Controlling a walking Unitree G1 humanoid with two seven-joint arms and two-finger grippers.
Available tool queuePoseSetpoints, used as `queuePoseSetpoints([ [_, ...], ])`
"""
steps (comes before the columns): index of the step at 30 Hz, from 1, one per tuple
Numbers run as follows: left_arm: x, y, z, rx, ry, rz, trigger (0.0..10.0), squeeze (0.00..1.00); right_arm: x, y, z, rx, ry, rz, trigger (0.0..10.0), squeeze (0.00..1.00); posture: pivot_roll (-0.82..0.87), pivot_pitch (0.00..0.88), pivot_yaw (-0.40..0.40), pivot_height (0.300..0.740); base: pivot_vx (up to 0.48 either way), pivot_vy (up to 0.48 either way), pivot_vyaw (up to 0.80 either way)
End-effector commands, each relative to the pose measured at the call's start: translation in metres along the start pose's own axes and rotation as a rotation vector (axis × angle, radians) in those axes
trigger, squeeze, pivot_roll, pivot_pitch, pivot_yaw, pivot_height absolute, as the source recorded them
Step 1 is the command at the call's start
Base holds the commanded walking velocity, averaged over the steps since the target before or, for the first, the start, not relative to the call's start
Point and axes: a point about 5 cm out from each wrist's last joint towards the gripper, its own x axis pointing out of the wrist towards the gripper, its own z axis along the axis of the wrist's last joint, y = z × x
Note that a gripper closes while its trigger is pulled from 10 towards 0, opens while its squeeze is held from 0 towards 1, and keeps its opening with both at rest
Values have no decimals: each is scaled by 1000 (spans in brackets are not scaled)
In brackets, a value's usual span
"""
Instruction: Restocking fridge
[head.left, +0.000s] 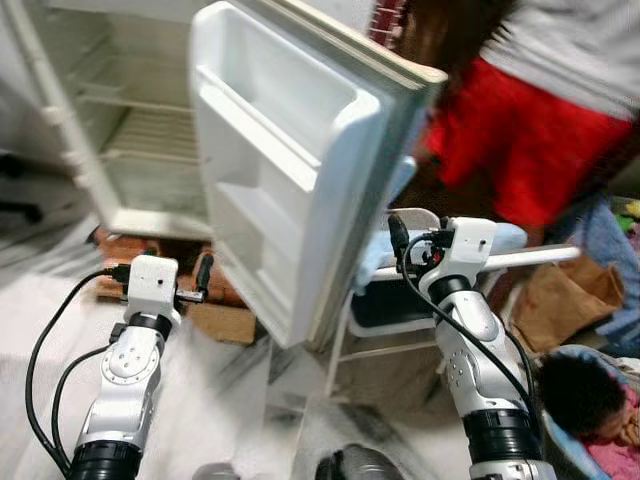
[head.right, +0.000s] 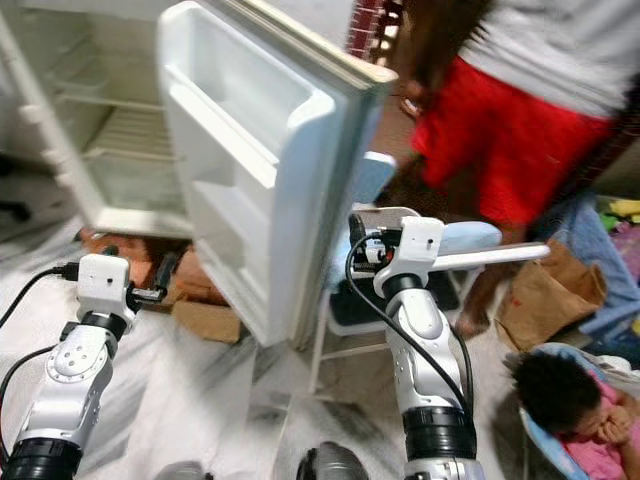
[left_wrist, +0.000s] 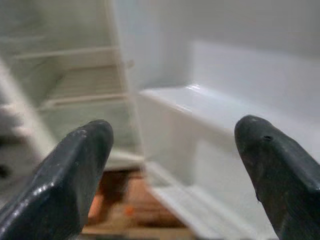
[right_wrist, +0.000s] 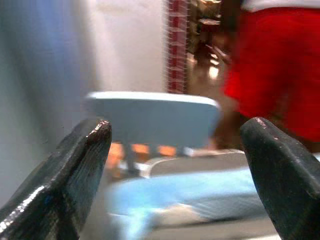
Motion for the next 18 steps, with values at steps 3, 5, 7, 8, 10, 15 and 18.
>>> queuePoseSetpoints([
  [3, -5, 12, -5, 26, 31, 35, 10000, 0, 9, 10, 8, 5, -28, 32, 10000, 0, 54, 22, -107, 740, 0, 0, 502],
  [5, -6, 14, -6, 27, 37, 43, 10000, 0, 14, 12, 10, 8, -36, 48, 10000, 0, 54, 22, -107, 740, 0, 0, 475],
  [7, -7, 15, -7, 28, 40, 46, 10000, 0, 21, 14, 14, 9, -44, 70, 10000, 0, 64, 27, -108, 740, 0, 0, 203],
  [8, -7, 15, -7, 29, 42, 49, 10000, 0, 23, 15, 16, 12, -49, 78, 10000, 0, 66, 28, -107, 740, 0, 0, 0],
  [10, -9, 17, -8, 29, 49, 61, 10000, 0, 28, 15, 20, 11, -59, 95, 10000, 0, 69, 29, -107, 740, 0, 0, 0],
  [15, -22, 29, -21, -18, 116, 136, 10000, 0, 48, 17, 34, 22, -82, 140, 10000, 0, 86, 34, -108, 740, 0, 0, 0],
  [18, -30, 31, -24, -13, 128, 144, 10000, 0, 61, 23, 44, 20, -100, 162, 10000, 0, 102, 37, -113, 740, 0, 0, 0],
])
